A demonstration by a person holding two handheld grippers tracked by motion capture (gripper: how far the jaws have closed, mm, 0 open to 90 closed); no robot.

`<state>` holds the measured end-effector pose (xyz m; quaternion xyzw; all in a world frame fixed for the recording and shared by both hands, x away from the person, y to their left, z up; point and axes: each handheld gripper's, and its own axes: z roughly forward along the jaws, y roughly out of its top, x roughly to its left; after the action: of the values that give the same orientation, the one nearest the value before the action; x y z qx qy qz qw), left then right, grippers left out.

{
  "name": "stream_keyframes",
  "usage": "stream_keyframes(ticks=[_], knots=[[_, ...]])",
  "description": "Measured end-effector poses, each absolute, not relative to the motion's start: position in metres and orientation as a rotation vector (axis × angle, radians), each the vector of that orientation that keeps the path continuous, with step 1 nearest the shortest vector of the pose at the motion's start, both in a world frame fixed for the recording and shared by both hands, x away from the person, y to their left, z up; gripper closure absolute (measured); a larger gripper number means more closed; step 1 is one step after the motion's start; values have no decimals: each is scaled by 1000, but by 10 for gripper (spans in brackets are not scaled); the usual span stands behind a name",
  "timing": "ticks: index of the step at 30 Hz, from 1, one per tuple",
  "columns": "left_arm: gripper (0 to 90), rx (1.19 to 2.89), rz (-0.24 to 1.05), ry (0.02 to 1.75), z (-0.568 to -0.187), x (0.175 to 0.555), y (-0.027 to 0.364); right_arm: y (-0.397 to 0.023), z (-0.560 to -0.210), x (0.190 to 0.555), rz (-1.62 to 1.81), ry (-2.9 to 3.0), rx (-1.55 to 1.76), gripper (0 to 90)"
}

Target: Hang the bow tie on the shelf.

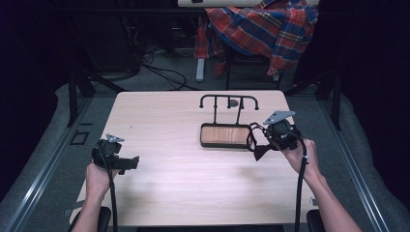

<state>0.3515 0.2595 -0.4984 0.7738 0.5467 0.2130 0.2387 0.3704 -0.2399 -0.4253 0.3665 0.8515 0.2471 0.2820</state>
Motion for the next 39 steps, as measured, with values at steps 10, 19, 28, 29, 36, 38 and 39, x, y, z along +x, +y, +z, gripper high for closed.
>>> stream_keyframes(ticks=[10, 19, 28, 29, 36, 38, 39], knots=[[12, 2120, 578, 1497, -499, 352, 260, -239, -421, 377, 670, 2269, 981, 895], [12, 2122, 578, 1497, -499, 352, 260, -241, -414, 384, 696, 2239, 996, 895], [13, 2130, 572, 1495, -499, 351, 259, -242, -409, 389, 713, 2218, 1000, 895], [13, 2129, 574, 1493, -499, 352, 259, -242, -407, 390, 719, 2212, 1004, 895], [13, 2133, 574, 1491, -499, 352, 259, -243, -404, 393, 731, 2205, 1007, 895], [13, 2134, 572, 1489, -499, 351, 259, -243, -403, 394, 733, 2195, 1009, 894], [13, 2137, 573, 1489, -499, 352, 259, -243, -402, 395, 734, 2197, 1007, 894]])
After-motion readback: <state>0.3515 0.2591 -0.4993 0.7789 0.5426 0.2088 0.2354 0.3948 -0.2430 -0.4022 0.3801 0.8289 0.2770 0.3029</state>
